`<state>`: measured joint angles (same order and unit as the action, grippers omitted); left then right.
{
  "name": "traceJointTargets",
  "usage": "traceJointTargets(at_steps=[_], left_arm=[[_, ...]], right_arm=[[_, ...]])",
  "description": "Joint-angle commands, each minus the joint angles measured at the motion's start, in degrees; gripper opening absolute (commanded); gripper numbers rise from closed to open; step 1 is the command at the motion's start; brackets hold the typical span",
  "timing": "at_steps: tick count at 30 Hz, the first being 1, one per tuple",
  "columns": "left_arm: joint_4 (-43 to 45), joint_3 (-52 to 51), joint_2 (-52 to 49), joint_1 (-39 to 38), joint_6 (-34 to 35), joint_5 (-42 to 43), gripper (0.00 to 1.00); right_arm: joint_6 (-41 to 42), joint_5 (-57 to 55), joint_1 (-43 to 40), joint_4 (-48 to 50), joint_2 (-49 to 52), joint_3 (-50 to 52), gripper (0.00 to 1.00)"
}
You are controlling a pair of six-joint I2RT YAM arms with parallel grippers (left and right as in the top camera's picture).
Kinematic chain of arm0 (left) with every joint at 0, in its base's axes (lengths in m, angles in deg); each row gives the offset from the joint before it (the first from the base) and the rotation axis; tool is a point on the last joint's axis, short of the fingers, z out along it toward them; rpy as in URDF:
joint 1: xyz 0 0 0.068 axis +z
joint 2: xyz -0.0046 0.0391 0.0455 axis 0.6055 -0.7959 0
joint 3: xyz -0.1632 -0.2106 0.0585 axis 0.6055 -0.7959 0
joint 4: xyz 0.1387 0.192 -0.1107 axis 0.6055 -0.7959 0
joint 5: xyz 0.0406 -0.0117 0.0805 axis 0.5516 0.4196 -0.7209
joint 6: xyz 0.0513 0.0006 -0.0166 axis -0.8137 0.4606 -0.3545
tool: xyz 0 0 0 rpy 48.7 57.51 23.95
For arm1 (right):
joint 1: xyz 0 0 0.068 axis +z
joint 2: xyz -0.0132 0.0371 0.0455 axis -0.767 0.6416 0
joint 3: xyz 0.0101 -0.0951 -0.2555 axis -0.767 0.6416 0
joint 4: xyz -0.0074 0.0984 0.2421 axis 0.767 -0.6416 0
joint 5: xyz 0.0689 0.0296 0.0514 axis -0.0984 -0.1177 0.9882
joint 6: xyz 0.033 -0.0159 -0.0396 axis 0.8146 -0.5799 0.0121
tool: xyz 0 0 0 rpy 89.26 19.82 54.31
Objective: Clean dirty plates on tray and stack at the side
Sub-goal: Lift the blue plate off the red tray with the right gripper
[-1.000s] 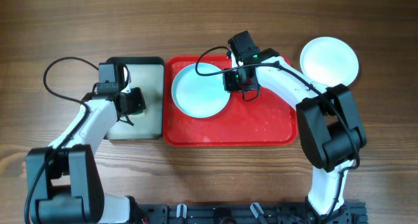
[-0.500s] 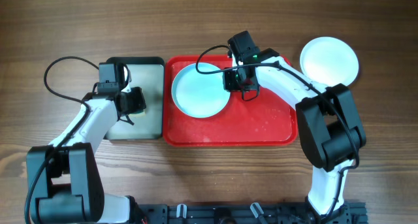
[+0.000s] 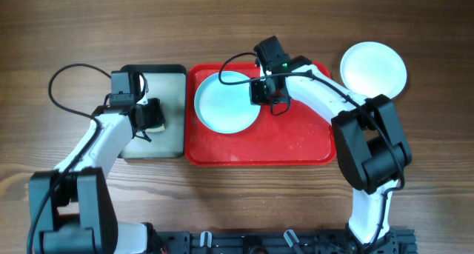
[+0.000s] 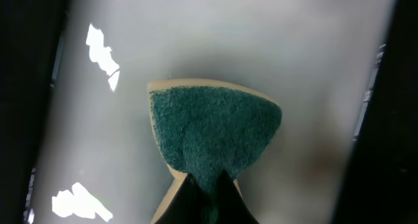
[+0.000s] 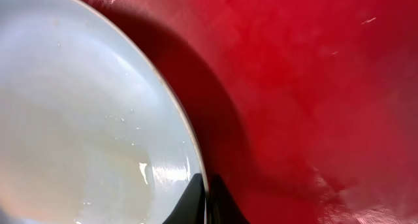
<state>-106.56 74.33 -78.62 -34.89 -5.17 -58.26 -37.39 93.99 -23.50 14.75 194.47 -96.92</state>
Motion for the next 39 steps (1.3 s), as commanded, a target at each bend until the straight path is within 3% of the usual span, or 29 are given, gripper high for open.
traceJointTargets(at_steps=[1, 7, 13, 21, 25, 29, 39], left_arm=[[-0.04, -0.2, 3.45, 0.11, -0.85, 0.83, 0.06], [-1.33, -0.2, 3.43, 0.15, 2.14, -4.7, 0.05], [-2.32, -0.2, 3.43, 0.15, 2.08, -2.97, 0.05], [-2.43, -0.2, 3.43, 0.15, 2.12, -2.97, 0.06], [-2.45, -0.2, 3.43, 0.15, 2.12, -2.97, 0.06], [-2.43, -0.2, 3.43, 0.15, 2.12, -2.97, 0.07], [-2.43, -0.2, 3.43, 0.15, 2.12, -2.97, 0.07]], right_arm=[[-0.04, -7.32, -0.44, -3.19, -5.16, -5.99, 0.04], [0.17, -8.79, -0.28, -0.98, -14.49, -8.28, 0.04], [0.39, -11.69, 3.69, 5.88, -10.58, -8.11, 0.04], [-1.57, -23.39, 15.08, 17.49, -3.63, -8.11, 0.04], [-10.69, -27.87, 19.58, 23.69, -3.63, -8.11, 0.04], [-28.76, -35.95, 24.63, 28.85, -3.63, -8.11, 0.04], [-53.22, -39.91, 26.82, 37.68, -3.63, -8.11, 0.04]])
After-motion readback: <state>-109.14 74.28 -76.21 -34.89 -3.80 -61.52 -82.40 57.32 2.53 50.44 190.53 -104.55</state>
